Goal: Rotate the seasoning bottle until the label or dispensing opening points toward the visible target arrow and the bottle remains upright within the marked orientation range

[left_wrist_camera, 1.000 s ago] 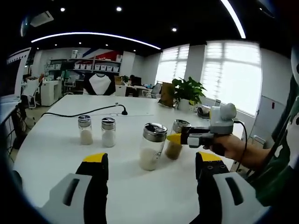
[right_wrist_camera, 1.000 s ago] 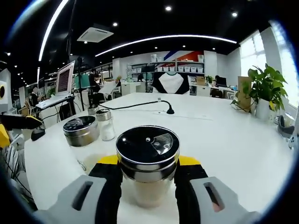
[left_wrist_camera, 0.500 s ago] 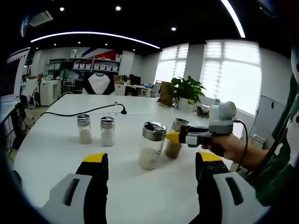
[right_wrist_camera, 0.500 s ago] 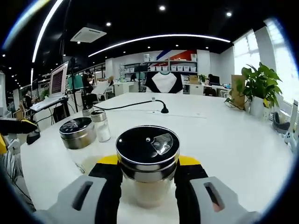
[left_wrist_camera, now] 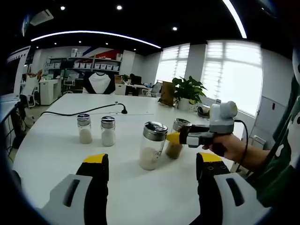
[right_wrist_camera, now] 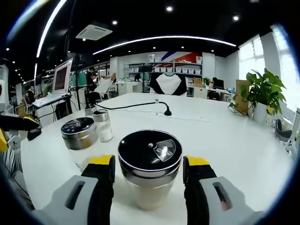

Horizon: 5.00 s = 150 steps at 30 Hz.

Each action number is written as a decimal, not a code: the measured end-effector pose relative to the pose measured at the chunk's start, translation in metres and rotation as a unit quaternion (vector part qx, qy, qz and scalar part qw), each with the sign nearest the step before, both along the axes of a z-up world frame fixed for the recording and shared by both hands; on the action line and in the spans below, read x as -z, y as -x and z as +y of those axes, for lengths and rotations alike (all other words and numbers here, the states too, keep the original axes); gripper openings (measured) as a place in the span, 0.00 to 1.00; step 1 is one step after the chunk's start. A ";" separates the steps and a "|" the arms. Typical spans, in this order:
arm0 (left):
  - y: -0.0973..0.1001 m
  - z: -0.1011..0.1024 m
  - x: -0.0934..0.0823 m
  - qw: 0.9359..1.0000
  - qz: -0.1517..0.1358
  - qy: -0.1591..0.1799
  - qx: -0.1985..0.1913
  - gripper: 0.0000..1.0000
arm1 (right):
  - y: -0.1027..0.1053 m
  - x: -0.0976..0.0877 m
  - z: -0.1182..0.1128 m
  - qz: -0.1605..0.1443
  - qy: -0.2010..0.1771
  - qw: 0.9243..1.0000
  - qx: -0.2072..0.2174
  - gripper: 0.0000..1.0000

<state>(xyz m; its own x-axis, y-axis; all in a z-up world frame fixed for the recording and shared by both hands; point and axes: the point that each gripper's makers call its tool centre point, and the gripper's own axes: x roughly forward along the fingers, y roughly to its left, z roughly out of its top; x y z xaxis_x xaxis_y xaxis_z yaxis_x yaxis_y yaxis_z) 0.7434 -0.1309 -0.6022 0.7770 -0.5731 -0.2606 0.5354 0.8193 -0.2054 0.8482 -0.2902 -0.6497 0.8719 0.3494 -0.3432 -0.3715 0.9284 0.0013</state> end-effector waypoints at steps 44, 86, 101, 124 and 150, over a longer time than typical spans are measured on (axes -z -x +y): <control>0.003 -0.002 0.000 1.000 0.010 -0.004 -0.007 0.80 | 0.024 -0.009 0.003 -0.011 -0.021 0.948 -0.317 0.65; 0.004 0.000 -0.002 1.000 0.009 -0.006 -0.009 0.80 | 0.028 0.000 0.021 -0.020 -0.009 0.902 -0.432 0.41; 0.001 -0.003 0.000 1.000 0.014 -0.005 -0.008 0.80 | 0.027 0.000 0.018 -0.015 0.004 0.916 -0.402 0.41; 0.002 -0.004 0.003 1.000 0.020 -0.006 -0.006 0.80 | 0.020 0.003 0.014 -0.001 0.013 0.948 -0.318 0.41; 0.006 0.001 0.001 1.000 0.020 -0.002 -0.015 0.80 | 0.014 0.004 0.009 -0.011 0.013 0.978 -0.210 0.41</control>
